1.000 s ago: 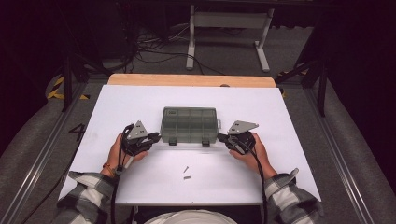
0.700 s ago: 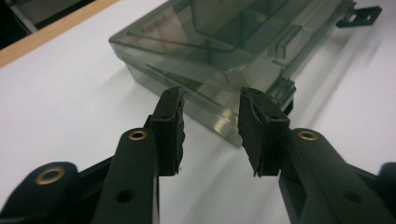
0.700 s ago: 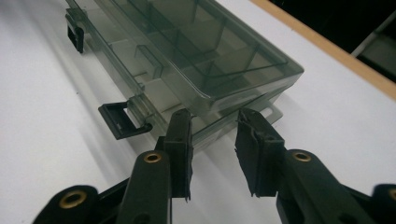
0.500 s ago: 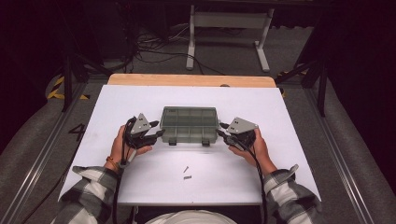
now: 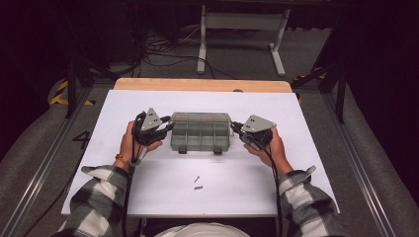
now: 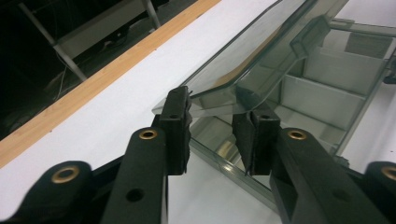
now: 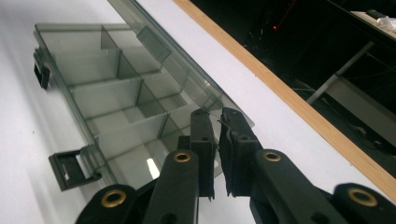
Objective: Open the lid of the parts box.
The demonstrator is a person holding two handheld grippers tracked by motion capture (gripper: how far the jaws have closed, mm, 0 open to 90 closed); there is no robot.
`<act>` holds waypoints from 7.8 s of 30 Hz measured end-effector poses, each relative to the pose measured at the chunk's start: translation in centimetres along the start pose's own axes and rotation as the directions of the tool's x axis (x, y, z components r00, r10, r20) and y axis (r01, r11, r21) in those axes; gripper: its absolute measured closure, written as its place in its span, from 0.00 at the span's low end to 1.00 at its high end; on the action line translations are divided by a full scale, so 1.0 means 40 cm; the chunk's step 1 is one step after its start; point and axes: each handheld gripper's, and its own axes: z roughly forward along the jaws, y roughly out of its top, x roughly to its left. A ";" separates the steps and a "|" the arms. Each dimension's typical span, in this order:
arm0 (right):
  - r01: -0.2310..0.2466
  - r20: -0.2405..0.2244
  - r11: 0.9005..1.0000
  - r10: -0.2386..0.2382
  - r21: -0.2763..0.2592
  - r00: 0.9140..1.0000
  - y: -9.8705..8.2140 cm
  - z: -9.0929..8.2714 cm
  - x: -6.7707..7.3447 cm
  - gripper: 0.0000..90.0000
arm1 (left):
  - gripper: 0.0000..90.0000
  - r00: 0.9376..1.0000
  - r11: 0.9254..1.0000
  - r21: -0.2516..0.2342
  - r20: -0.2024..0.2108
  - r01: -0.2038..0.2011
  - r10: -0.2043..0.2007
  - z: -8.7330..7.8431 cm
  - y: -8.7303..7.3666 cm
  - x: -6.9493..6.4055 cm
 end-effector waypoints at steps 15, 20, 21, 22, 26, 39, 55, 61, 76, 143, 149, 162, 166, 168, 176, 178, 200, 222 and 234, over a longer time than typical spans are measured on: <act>-0.085 -0.036 0.996 0.085 -0.006 0.996 0.013 0.017 -0.047 0.96 | 0.84 1.000 1.000 0.002 -0.012 -0.004 0.004 0.008 0.025 0.030; -0.113 -0.041 0.993 0.112 -0.017 0.993 0.024 0.021 -0.060 0.95 | 0.85 1.000 1.000 0.003 -0.021 0.001 -0.001 0.013 0.039 0.040; -0.115 -0.039 0.993 0.114 -0.020 0.993 0.026 0.022 -0.063 0.95 | 0.86 1.000 1.000 0.002 -0.023 -0.007 0.007 0.014 0.042 0.044; -0.123 -0.042 0.992 0.123 -0.017 0.992 0.028 0.024 -0.067 0.95 | 0.86 1.000 1.000 0.000 -0.024 -0.003 0.003 0.016 0.044 0.046; -0.145 -0.041 0.989 0.144 -0.019 0.989 0.036 0.032 -0.082 0.95 | 0.87 1.000 1.000 -0.011 -0.027 0.010 -0.010 0.023 0.049 0.057; -0.229 -0.020 0.973 0.228 -0.034 0.973 0.030 0.083 -0.119 0.95 | 0.90 0.997 0.998 0.033 -0.062 0.048 -0.046 0.093 0.037 0.084; -0.308 0.010 0.951 0.308 0.020 0.951 -0.022 0.176 -0.133 0.94 | 0.90 0.993 0.991 0.106 -0.093 0.077 -0.067 0.164 0.019 0.098; -0.309 0.032 0.950 0.307 0.055 0.951 -0.033 0.197 -0.131 0.95 | 0.89 0.993 0.991 0.114 -0.104 0.074 -0.062 0.179 0.019 0.103; -0.339 0.040 0.940 0.337 0.048 0.941 -0.039 0.218 -0.136 0.93 | 0.89 0.991 0.988 0.120 -0.111 0.093 -0.079 0.192 0.021 0.115; -0.428 0.063 0.896 0.424 0.113 0.904 -0.022 0.265 -0.158 0.87 | 0.81 0.975 0.977 0.106 -0.149 0.185 -0.168 0.215 0.014 0.111; -0.459 0.075 0.880 0.453 0.123 0.889 -0.024 0.272 -0.160 0.81 | 0.77 0.975 0.976 0.119 -0.151 0.184 -0.166 0.221 0.015 0.107; -0.467 0.084 0.871 0.460 0.151 0.884 -0.034 0.272 -0.155 0.79 | 0.74 0.976 0.973 0.136 -0.135 0.189 -0.171 0.221 0.011 0.103; -0.465 0.087 0.873 0.457 0.146 0.885 -0.037 0.264 -0.153 0.78 | 0.73 0.979 0.974 0.136 -0.123 0.181 -0.165 0.216 0.013 0.102; -0.451 0.093 0.881 0.441 0.146 0.892 -0.036 0.259 -0.150 0.78 | 0.71 0.980 0.974 0.143 -0.118 0.174 -0.157 0.211 0.014 0.101; -0.392 0.074 0.914 0.386 0.109 0.920 -0.025 0.227 -0.138 0.77 | 0.67 0.991 0.982 0.150 -0.089 0.112 -0.100 0.190 0.018 0.085; -0.373 0.066 0.923 0.368 0.097 0.928 -0.025 0.216 -0.133 0.76 | 0.64 0.993 0.985 0.146 -0.086 0.090 -0.078 0.179 0.019 0.079; -0.289 0.020 0.957 0.289 -0.014 0.957 -0.024 0.111 -0.096 0.62 | 0.29 0.998 0.998 -0.018 -0.018 0.064 -0.065 0.056 0.005 0.057; -0.213 -0.019 0.974 0.212 -0.077 0.977 -0.032 0.000 -0.056 0.37 | 0.13 0.999 0.995 -0.096 0.041 0.024 -0.020 -0.052 -0.008 -0.006; -0.167 -0.018 0.981 0.166 -0.096 0.986 -0.031 -0.046 -0.025 0.22 | 0.12 0.997 0.992 -0.123 0.077 0.009 0.000 -0.090 -0.015 -0.039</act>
